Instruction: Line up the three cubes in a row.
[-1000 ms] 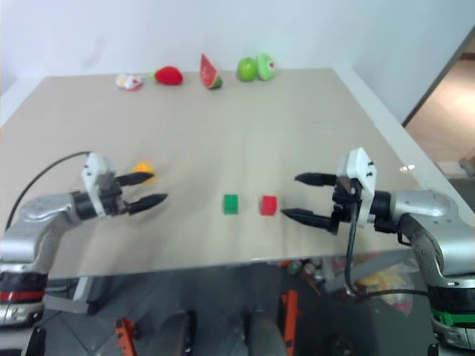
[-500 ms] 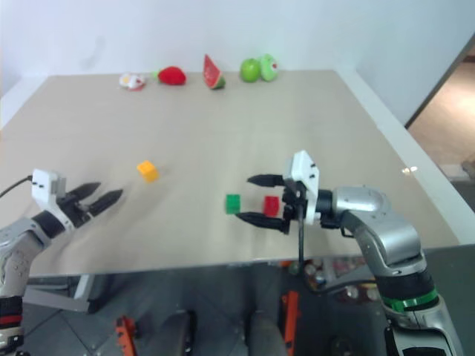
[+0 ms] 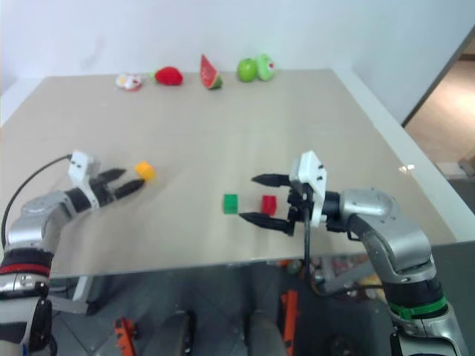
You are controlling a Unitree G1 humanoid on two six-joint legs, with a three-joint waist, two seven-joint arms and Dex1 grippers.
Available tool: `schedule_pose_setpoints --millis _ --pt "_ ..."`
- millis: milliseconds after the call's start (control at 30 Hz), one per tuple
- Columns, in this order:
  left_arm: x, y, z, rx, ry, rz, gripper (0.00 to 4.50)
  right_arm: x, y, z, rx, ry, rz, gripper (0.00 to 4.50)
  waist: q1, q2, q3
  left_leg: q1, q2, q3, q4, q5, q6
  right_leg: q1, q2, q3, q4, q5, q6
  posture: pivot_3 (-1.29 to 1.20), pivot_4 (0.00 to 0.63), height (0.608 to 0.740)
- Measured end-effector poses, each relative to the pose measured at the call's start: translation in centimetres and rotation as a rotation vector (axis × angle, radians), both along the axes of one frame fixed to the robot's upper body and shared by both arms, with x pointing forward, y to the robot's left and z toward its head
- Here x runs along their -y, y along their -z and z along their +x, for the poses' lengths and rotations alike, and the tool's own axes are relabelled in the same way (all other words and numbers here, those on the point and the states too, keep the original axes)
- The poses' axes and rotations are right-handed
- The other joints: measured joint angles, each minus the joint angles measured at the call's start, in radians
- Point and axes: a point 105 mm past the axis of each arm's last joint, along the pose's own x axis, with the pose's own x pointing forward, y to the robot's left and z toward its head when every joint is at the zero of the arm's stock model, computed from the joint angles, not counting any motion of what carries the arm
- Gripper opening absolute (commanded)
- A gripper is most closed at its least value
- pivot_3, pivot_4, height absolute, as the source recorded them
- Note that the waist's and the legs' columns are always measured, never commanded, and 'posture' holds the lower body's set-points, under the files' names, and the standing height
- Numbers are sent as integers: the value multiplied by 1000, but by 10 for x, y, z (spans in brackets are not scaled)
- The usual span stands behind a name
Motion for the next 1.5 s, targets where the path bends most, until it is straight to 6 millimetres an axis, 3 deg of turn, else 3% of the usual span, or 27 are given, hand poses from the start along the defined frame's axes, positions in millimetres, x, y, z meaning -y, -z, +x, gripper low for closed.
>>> schedule_pose_setpoints --millis 267,600,733,867,900,1033,1133,1233,1367,1500 --pt "14 8 11 -21 52 7 4074 -2 -3 0 11 19 9 4500 1 0 0 0 0 0 0 0 0 0 0 0 0 0 1 0 150 740" --pt "27 12 20 -24 87 18 4074 -14 -28 9 55 58 123 4500 1 0 0 0 0 0 0 0 0 0 0 0 0 0 1 0 150 740" --pt "27 13 22 -23 81 25 2994 -15 -28 9 56 63 122 4500 1 0 0 0 0 0 0 0 0 0 0 0 0 0 1 0 150 740" --pt "30 14 21 -18 102 29 1533 -14 -27 9 52 68 121 4500 1 0 0 0 0 0 0 0 0 0 0 0 0 0 1 0 150 740" --pt "30 13 21 -18 104 30 1323 -14 -26 9 50 69 121 4500 1 0 0 0 0 0 0 0 0 0 0 0 0 0 1 0 150 740" --pt "32 13 20 -9 120 56 1329 -13 -24 9 48 74 117 4500 1 0 0 0 0 0 0 0 0 0 0 0 0 0 1 0 150 740" --pt "45 15 13 22 222 154 1329 -11 -24 9 53 76 106 4500 1 0 0 0 0 0 0 0 0 0 0 0 0 0 1 0 150 740" --pt "75 18 -7 66 429 229 1329 -7 -22 9 48 70 82 4500 2 0 0 -1 0 0 0 0 0 0 -1 1 0 0 0 0 150 740" --pt "118 22 -40 99 722 295 1329 19 -15 7 8 89 31 4500 3 0 0 -1 -1 0 0 0 0 0 -1 1 0 -2 -3 0 150 740" --pt "138 25 -48 113 840 323 1329 40 -16 11 -2 145 24 4500 0 0 0 0 0 0 1 0 1 0 0 1 0 -2 -5 0 150 740"
